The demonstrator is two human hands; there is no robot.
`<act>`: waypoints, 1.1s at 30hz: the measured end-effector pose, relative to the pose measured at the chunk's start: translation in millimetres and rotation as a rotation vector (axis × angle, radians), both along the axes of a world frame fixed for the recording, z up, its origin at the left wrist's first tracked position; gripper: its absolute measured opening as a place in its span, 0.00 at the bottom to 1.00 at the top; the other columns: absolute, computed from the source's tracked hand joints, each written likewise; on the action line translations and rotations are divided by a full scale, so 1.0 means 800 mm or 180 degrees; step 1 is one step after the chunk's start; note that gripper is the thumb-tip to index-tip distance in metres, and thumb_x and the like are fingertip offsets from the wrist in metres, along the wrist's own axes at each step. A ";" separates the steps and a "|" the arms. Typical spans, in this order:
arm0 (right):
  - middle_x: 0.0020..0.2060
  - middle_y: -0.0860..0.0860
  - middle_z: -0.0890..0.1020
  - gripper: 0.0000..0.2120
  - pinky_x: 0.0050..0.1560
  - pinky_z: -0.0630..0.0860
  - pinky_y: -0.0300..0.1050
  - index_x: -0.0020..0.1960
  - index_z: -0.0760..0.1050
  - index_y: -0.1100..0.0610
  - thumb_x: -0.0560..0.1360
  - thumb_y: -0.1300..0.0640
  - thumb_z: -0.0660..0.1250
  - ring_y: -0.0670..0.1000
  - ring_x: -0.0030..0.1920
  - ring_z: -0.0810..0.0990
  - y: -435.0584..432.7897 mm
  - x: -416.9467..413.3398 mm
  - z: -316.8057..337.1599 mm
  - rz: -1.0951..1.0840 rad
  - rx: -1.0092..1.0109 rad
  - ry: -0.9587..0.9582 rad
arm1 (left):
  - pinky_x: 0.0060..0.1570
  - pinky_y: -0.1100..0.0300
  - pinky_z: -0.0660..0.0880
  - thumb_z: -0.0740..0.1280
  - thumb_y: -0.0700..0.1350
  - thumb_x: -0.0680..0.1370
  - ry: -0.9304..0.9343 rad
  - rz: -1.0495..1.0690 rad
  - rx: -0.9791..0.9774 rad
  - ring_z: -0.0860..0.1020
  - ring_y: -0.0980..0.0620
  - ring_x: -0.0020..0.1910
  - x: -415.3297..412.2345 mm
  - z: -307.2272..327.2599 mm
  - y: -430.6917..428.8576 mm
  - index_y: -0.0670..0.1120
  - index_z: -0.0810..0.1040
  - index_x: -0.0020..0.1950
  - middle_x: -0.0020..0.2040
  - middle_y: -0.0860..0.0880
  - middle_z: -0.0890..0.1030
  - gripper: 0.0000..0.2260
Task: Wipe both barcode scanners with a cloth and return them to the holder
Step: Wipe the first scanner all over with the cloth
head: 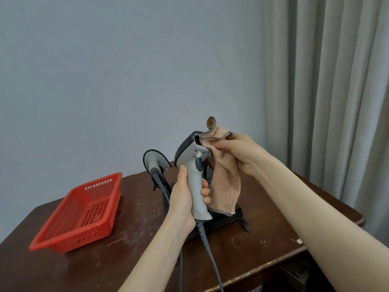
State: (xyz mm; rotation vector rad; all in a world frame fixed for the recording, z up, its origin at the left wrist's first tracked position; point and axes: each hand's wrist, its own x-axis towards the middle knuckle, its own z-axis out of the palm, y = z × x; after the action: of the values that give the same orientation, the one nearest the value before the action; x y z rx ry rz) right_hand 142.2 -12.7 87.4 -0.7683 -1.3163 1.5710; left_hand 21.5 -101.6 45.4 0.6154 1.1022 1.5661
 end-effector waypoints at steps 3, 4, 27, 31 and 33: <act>0.36 0.48 0.85 0.07 0.41 0.77 0.39 0.45 0.82 0.56 0.68 0.59 0.76 0.45 0.38 0.83 -0.006 -0.002 0.004 0.0084 0.0201 0.0008 | 0.18 0.66 0.66 0.57 0.59 0.80 0.0067 -0.0017 -0.0052 0.68 0.55 0.20 0.000 -0.001 0.000 0.40 0.75 0.41 0.26 0.47 0.73 0.23; 0.35 0.47 0.85 0.07 0.38 0.77 0.37 0.45 0.81 0.55 0.68 0.58 0.76 0.44 0.36 0.83 -0.010 -0.003 0.007 0.0093 0.0251 -0.0004 | 0.18 0.66 0.66 0.57 0.59 0.80 0.0101 -0.0014 -0.0072 0.69 0.55 0.20 0.000 -0.002 0.000 0.40 0.75 0.41 0.26 0.47 0.73 0.23; 0.26 0.47 0.81 0.06 0.32 0.74 0.35 0.34 0.78 0.54 0.70 0.59 0.71 0.43 0.27 0.79 -0.003 -0.014 0.011 -0.0238 0.0097 -0.0018 | 0.17 0.67 0.66 0.56 0.60 0.79 -0.0187 -0.0130 -0.0165 0.68 0.56 0.19 0.007 0.001 0.008 0.41 0.75 0.43 0.26 0.48 0.73 0.23; 0.28 0.48 0.82 0.05 0.39 0.75 0.40 0.34 0.79 0.55 0.68 0.57 0.72 0.47 0.31 0.80 0.002 -0.018 0.013 -0.0190 0.0177 -0.0283 | 0.17 0.67 0.66 0.56 0.60 0.80 -0.0135 -0.0104 -0.0124 0.68 0.56 0.19 0.005 0.002 0.011 0.42 0.74 0.45 0.26 0.49 0.72 0.22; 0.28 0.47 0.82 0.05 0.38 0.75 0.39 0.35 0.78 0.54 0.68 0.56 0.73 0.47 0.33 0.80 0.004 -0.016 0.016 -0.0144 0.0218 -0.0445 | 0.18 0.68 0.66 0.56 0.60 0.80 -0.0068 -0.0090 -0.0110 0.68 0.56 0.19 0.003 0.002 0.012 0.42 0.75 0.46 0.26 0.49 0.73 0.21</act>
State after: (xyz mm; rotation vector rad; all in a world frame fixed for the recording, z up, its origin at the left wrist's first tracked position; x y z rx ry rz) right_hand 129.0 -9.7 99.9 -0.8720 -1.4361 1.4504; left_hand 24.2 -92.1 46.7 0.5876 1.0979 1.5230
